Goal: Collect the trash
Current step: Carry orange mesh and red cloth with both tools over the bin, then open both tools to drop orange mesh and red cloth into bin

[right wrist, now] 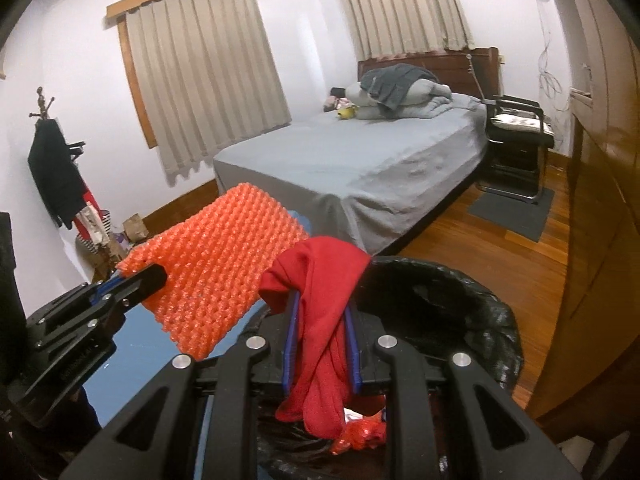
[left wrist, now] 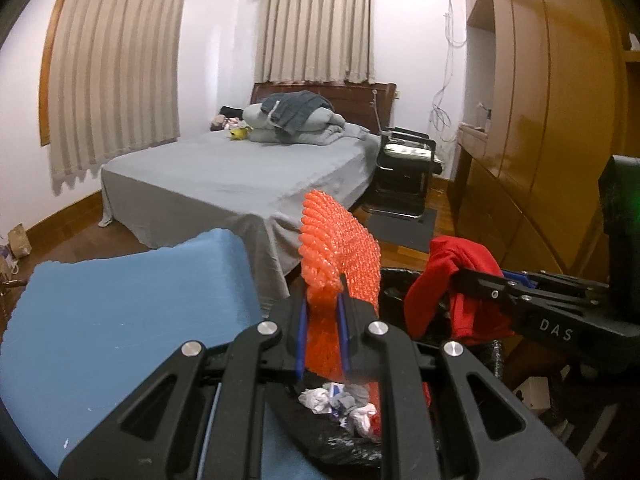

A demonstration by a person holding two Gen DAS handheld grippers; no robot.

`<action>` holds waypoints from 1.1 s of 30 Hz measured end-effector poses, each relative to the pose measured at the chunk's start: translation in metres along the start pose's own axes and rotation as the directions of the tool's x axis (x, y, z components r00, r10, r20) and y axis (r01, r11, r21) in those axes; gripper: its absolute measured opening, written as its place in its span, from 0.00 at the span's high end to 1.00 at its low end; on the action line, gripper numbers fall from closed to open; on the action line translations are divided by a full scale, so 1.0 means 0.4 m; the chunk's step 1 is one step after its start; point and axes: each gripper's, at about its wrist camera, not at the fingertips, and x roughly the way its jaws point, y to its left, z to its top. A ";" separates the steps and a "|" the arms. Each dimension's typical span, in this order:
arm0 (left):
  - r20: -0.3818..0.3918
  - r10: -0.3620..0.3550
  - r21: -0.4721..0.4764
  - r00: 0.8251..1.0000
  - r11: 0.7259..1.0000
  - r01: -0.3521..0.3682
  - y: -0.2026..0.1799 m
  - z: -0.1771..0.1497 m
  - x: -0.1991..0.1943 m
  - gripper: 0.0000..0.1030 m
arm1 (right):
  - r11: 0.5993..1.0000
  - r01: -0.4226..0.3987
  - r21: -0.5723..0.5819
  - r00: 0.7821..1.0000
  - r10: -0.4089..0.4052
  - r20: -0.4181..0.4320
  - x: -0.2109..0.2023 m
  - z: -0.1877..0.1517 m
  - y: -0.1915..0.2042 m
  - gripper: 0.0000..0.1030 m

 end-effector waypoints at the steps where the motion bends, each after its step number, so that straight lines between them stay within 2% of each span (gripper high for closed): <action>1: -0.004 -0.006 0.004 1.000 1.000 0.006 -0.006 -0.002 0.006 0.88 | 1.000 0.007 0.003 1.000 -0.007 0.000 -0.001 -0.001 -0.009 0.80; 12: -0.053 -0.049 0.034 0.997 0.998 0.051 -0.048 -0.018 0.070 0.88 | 0.998 0.044 0.035 0.999 -0.043 -0.020 0.014 -0.011 -0.070 0.80; 21: -0.103 -0.061 0.019 0.993 0.998 0.063 -0.034 -0.018 0.141 0.88 | 0.997 0.059 0.049 0.995 -0.055 -0.077 0.075 -0.045 -0.093 0.80; 22: -0.109 -0.063 0.018 0.992 0.998 0.065 -0.037 -0.017 0.148 0.88 | 0.997 0.062 0.052 0.995 -0.057 -0.085 0.084 -0.049 -0.097 0.79; 23: -0.114 -0.065 0.015 0.991 0.998 0.068 -0.036 -0.019 0.156 0.87 | 0.996 0.065 0.055 0.994 -0.060 -0.089 0.091 -0.051 -0.101 0.74; 27: -0.138 -0.079 0.009 0.987 0.997 0.081 -0.036 -0.025 0.191 0.86 | 0.995 0.078 0.062 0.992 -0.071 -0.106 0.106 -0.062 -0.113 0.74; 30: -0.160 -0.087 -0.005 0.983 0.996 0.087 -0.028 -0.028 0.213 0.78 | 0.994 0.089 0.066 0.990 -0.081 -0.115 0.114 -0.065 -0.122 0.74; 31: -0.162 -0.085 -0.007 0.983 0.996 0.085 -0.025 -0.029 0.217 0.72 | 0.993 0.092 0.068 0.990 -0.084 -0.116 0.113 -0.066 -0.125 0.73; 33: -0.160 -0.079 -0.010 0.984 0.997 0.079 -0.019 -0.031 0.217 0.64 | 0.993 0.097 0.068 0.989 -0.089 -0.116 0.113 -0.068 -0.129 0.65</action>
